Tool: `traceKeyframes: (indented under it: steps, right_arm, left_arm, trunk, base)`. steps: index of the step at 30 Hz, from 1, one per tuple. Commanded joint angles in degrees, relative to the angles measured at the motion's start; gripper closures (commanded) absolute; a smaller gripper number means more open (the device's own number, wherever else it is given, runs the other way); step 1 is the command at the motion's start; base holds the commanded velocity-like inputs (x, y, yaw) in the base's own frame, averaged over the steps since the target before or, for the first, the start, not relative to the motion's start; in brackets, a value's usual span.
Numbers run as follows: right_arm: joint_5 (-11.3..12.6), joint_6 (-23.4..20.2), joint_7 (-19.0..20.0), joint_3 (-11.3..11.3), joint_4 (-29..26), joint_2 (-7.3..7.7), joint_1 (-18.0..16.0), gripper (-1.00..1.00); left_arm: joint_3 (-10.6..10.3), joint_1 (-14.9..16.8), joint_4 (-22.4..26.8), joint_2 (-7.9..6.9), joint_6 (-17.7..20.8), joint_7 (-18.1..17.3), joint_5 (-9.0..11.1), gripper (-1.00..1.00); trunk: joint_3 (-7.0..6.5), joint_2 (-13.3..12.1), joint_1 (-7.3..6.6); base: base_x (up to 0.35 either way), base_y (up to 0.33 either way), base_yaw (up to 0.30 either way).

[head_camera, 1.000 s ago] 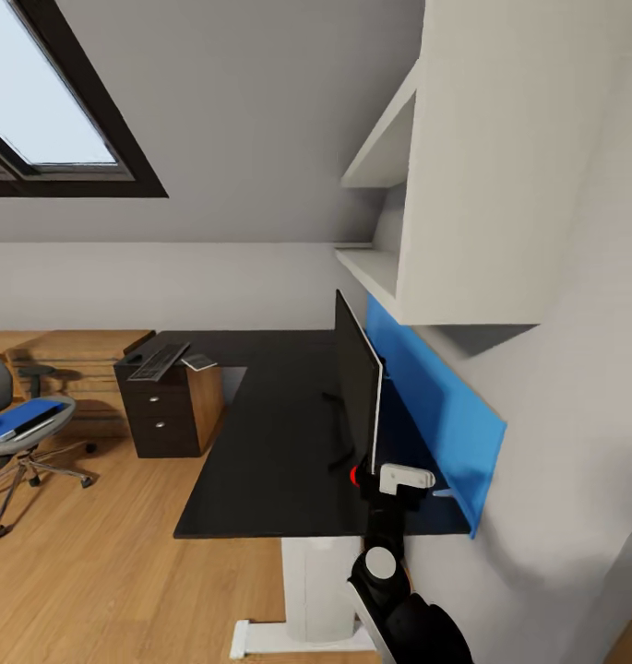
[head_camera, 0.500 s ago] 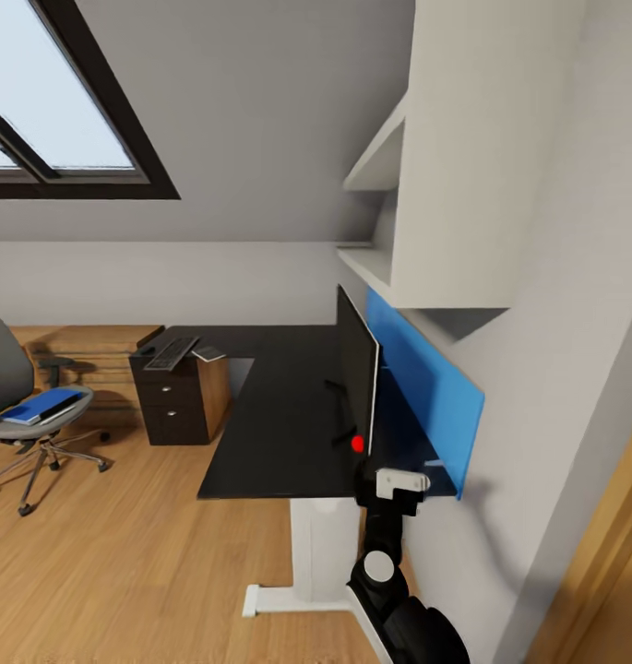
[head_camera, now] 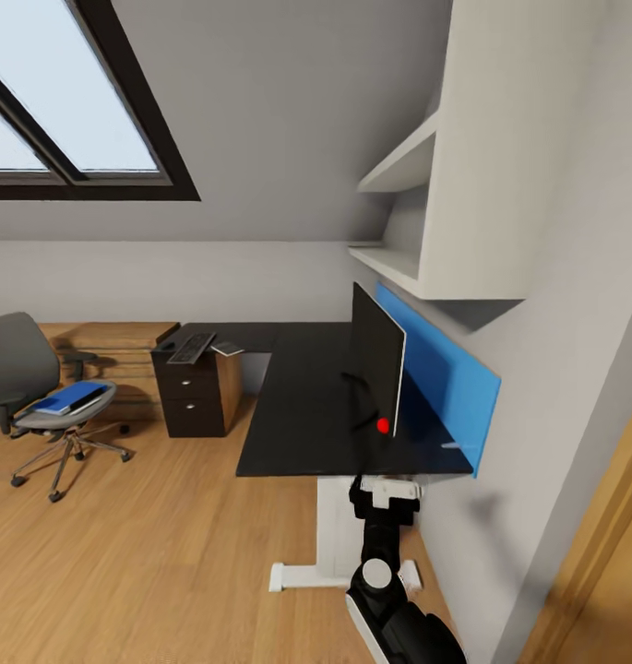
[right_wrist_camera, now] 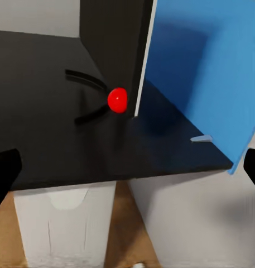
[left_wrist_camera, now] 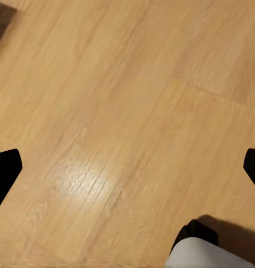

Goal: In the bedroom, organize the workspace by keeping the computer under the desk, ensuring the monitor is on the desk, placing the keyboard on the desk next to the monitor, placing the mouse on the desk next to the keyboard, moving the folder from the swivel chair onto the desk next to the mouse, stacking the notebook on top of the folder with the pen on top of the notebook, and positioning the swivel chair next to the desk.

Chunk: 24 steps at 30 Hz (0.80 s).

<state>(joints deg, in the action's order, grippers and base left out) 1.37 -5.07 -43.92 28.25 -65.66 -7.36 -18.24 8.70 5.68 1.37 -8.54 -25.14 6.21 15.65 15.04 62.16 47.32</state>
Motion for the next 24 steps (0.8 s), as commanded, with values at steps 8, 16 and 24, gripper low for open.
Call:
traceKeyframes:
  steps: [8,16,24]
  right_arm:
    - [0.1,-0.5,3.3,-0.1,5.7,0.1,-0.1,-1.0]
    - [0.0,13.5,5.0,-0.3,28.8,0.53,-0.2,-1.0]
    - [0.2,23.1,5.1,-0.3,43.4,0.65,-0.2,-1.0]
  left_arm:
    - [2.3,0.1,0.0,-1.03,0.8,-0.5,4.4,-1.0]
    - [2.4,0.1,0.2,0.07,-0.6,-0.5,5.4,-1.0]
    - [2.2,0.0,0.2,1.26,1.1,-0.6,5.2,-1.0]
  trunk:
    - [0.08,0.1,-0.01]
    - [0.08,0.1,-0.01]
    - [-0.64,-1.5,-0.89]
  base:
    - [-0.159,0.185,0.0]
    - [-0.015,0.015,0.0]
    - [0.0,0.0,0.0]
